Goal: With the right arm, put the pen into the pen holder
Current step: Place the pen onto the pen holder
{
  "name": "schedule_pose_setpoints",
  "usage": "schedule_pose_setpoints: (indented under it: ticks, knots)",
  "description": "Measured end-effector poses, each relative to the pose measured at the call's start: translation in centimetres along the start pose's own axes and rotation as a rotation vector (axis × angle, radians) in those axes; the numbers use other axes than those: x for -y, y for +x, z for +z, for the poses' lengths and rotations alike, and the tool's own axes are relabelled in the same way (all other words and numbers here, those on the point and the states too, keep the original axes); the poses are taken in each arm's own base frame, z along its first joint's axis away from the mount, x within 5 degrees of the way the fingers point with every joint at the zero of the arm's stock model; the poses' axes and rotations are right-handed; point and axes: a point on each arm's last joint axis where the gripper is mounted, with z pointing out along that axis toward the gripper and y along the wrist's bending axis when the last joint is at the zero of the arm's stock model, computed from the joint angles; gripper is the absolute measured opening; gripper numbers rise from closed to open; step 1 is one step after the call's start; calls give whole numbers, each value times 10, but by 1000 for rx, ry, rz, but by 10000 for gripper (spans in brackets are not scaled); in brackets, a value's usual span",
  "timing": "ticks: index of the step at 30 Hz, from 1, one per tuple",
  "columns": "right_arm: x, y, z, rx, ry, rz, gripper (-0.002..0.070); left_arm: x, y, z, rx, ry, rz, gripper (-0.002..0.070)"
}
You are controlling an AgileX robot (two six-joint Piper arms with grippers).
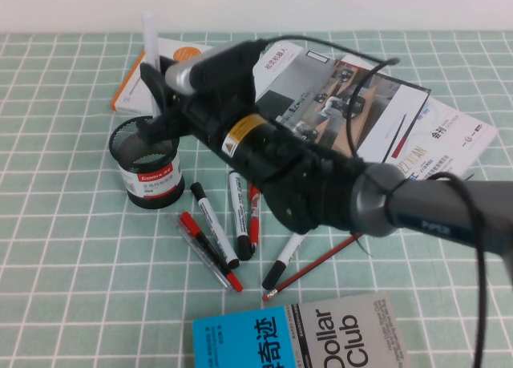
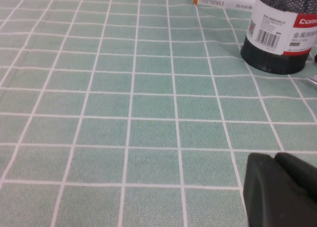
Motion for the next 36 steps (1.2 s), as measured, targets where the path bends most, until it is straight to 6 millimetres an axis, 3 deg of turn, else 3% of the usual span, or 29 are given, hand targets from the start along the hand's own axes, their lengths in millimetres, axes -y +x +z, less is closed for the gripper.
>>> schedule_pose_setpoints:
  ticks: [7, 13, 17, 25, 31, 33, 36]
  knots:
    - [3, 33, 9, -23, -10, -6, 116, 0, 0, 0, 0, 0, 0, -6]
    - [3, 46, 16, -57, -23, -26, 116, 0, 0, 0, 0, 0, 0, -6]
    - [2, 46, 16, -67, -26, -32, 123, 0, 0, 0, 0, 0, 0, -6]
    - [2, 46, 17, -78, -24, -33, 279, 0, 0, 0, 0, 0, 0, -6]
    - [3, 50, 16, -138, -17, -37, 311, 0, 0, 0, 0, 0, 0, -6]
    - [3, 45, 15, -186, -12, -45, 312, 0, 0, 0, 0, 0, 0, -6]
    - [0, 22, 11, -235, -9, -60, 302, 0, 0, 0, 0, 0, 0, -6]
